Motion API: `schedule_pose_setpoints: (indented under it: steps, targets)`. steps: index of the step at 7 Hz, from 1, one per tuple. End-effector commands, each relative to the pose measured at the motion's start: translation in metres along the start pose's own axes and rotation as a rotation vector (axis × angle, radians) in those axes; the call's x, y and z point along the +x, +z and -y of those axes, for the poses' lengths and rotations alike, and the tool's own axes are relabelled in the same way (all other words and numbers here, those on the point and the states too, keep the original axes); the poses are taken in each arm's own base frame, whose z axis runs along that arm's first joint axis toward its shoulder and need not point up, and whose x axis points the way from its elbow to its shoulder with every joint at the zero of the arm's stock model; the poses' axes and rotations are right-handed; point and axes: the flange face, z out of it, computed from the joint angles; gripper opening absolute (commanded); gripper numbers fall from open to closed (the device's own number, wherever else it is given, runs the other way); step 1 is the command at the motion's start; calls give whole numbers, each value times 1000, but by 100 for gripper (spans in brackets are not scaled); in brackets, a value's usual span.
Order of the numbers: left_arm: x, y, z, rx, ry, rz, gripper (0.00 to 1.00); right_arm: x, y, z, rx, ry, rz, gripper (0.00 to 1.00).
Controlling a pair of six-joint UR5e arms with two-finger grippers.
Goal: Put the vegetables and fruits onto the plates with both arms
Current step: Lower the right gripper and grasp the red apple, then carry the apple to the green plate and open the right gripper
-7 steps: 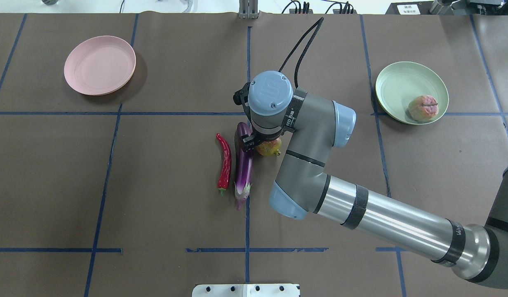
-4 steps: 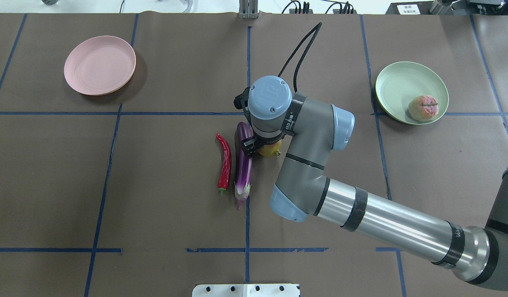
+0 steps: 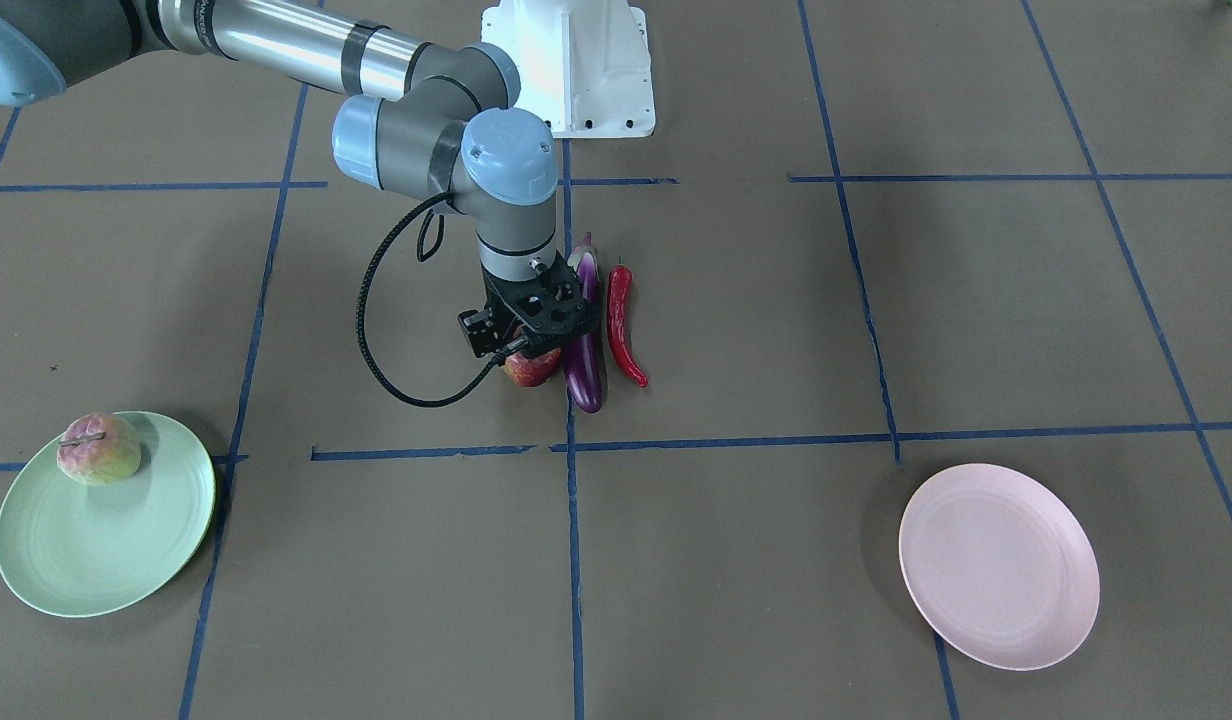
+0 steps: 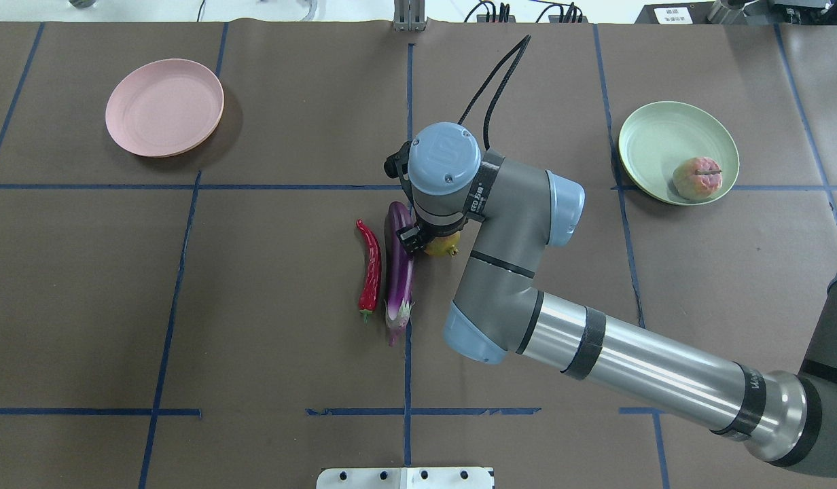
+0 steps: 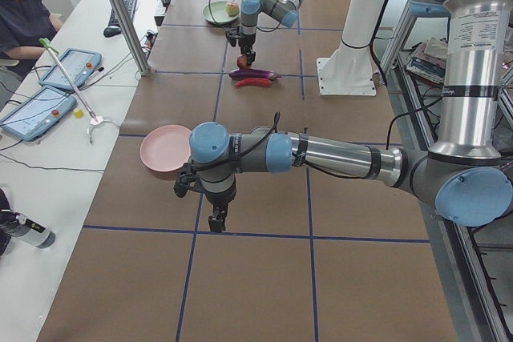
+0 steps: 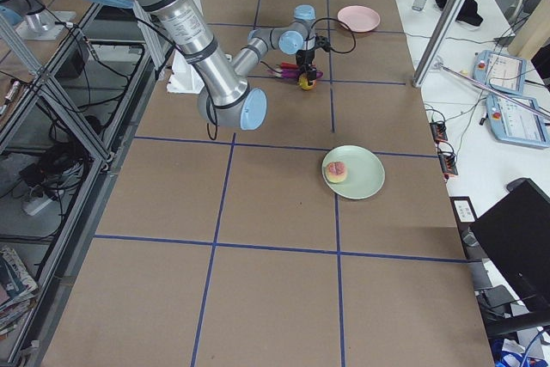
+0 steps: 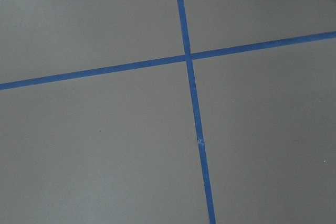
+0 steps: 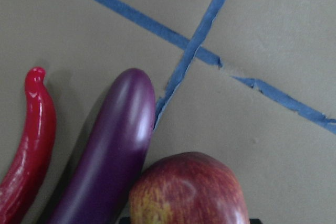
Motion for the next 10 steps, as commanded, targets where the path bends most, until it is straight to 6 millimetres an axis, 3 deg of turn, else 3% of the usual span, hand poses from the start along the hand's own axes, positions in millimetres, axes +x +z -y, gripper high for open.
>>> schedule_pose_setpoints:
  steps: [1,2,3,4,5,6,7,9,10]
  targets:
    - [1,-1,0,2,2,-1,100,57,-53,37,50,76,31,12]
    - [1,0,0,0,2,1,100,128,-75,56,46,152,53,13]
    - [1,-1,0,1,3,-1,100,216,-83,55,29,218,52,13]
    - [1,-1,0,2,3,-1,100,292,-93,49,48,122,17,14]
    - [3,-3,1,6,7,2,100,360,-87,29,22,79,4,14]
    - [4,-3,1,7,8,0,100,405,-65,-8,4,49,12,14]
    - [4,-4,1,8,9,0,100,425,-39,-30,-18,55,7,17]
    - [4,-4,1,8,9,0,100,404,-3,-37,-52,25,18,35]
    - [4,-4,1,9,10,1,100,409,16,-45,-77,15,19,65]
